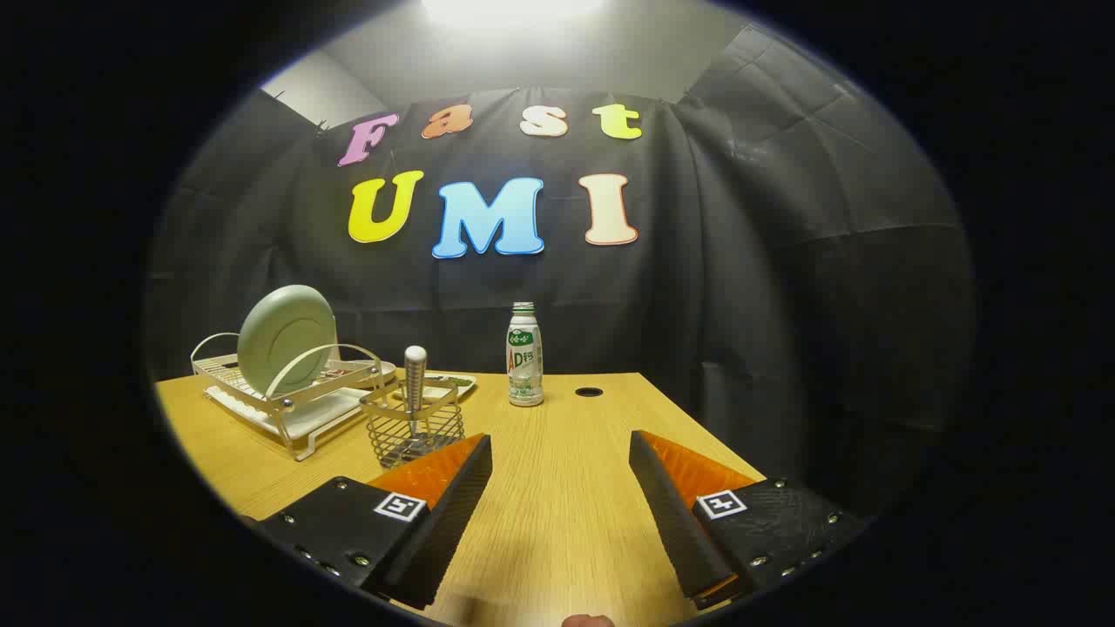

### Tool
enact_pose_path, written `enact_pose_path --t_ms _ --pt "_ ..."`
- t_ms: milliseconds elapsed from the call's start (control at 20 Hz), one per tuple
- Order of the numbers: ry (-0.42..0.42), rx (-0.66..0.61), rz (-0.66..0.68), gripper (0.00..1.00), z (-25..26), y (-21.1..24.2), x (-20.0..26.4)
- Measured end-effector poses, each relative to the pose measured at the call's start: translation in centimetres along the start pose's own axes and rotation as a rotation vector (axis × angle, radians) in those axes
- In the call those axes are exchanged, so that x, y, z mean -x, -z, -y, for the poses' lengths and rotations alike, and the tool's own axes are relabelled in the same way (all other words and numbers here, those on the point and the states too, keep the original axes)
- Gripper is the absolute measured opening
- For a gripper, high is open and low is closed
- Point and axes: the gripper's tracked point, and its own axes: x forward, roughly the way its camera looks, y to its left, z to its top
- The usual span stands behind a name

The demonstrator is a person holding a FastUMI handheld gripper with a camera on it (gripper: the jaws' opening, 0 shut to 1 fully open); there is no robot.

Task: Take the plate from the dish rack, then take the spoon from the basket and place it into the plate.

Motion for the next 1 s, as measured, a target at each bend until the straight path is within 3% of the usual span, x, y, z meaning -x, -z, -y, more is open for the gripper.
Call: enact_pose_path --t_ms 150,400,700,1000 --pt "0.004 -0.005 0.016 0.97 0.2 -0.7 -4.2" --pt "0.036 0.011 0.068 0.97 2.0 -5.1 -6.9" --pt "0.08 -0.014 0.069 0.97 1.6 -13.9 -4.0" --pt "0.026 -0.02 0.111 0.97 -3.4 -23.6 -1.6"
